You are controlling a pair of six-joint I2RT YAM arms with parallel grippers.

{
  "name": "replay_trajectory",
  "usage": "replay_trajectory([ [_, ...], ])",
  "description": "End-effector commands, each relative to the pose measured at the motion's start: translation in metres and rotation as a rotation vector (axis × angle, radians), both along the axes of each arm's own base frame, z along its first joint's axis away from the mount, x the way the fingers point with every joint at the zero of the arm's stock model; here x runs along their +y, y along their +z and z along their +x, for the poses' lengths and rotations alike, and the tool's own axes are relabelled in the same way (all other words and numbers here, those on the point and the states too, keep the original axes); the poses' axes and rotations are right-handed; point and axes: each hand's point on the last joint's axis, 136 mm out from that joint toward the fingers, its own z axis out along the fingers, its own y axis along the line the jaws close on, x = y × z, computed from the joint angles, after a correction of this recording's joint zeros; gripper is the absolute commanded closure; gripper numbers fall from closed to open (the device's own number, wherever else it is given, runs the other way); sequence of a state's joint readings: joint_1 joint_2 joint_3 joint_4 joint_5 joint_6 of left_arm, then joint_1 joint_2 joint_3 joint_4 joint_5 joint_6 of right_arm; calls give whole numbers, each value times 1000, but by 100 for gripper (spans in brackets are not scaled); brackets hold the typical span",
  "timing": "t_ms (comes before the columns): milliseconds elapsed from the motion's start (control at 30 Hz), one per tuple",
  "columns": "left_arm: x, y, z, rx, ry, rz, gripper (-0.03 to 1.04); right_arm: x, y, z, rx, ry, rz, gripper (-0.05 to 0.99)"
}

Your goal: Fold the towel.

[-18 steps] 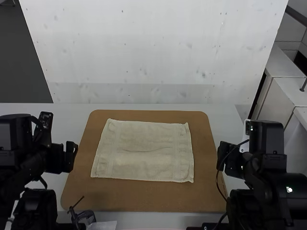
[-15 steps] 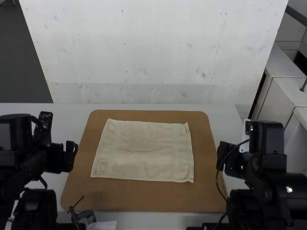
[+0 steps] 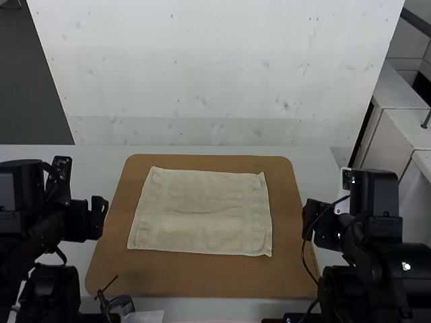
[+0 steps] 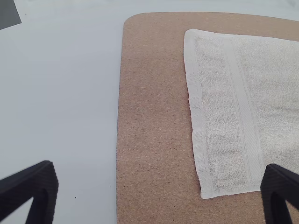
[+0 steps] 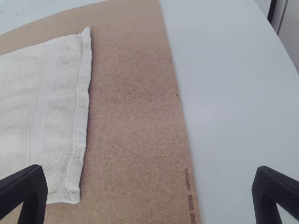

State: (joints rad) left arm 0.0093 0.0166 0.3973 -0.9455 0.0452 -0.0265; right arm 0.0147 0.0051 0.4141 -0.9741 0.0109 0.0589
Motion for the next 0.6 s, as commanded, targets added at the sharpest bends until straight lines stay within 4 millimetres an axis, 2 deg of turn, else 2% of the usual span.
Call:
replay_trajectory([
  [0, 3, 20, 0, -64, 23, -2, 4, 1, 16, 0, -53, 9, 2, -2],
  [233, 5, 21, 1, -69, 40, -9, 4, 2, 17, 0, -57, -1, 19, -2],
  [333, 0, 23, 8, -52, 9, -15, 5, 6, 19, 2, -45, 22, 24, 0],
  [433, -4, 21, 14, 16, -11, -19, 5, 9, 21, 9, -1, 36, 28, 1],
  [567, -6, 26, 33, 92, -12, -27, 6, 12, 19, 32, 48, 44, 28, 1],
])
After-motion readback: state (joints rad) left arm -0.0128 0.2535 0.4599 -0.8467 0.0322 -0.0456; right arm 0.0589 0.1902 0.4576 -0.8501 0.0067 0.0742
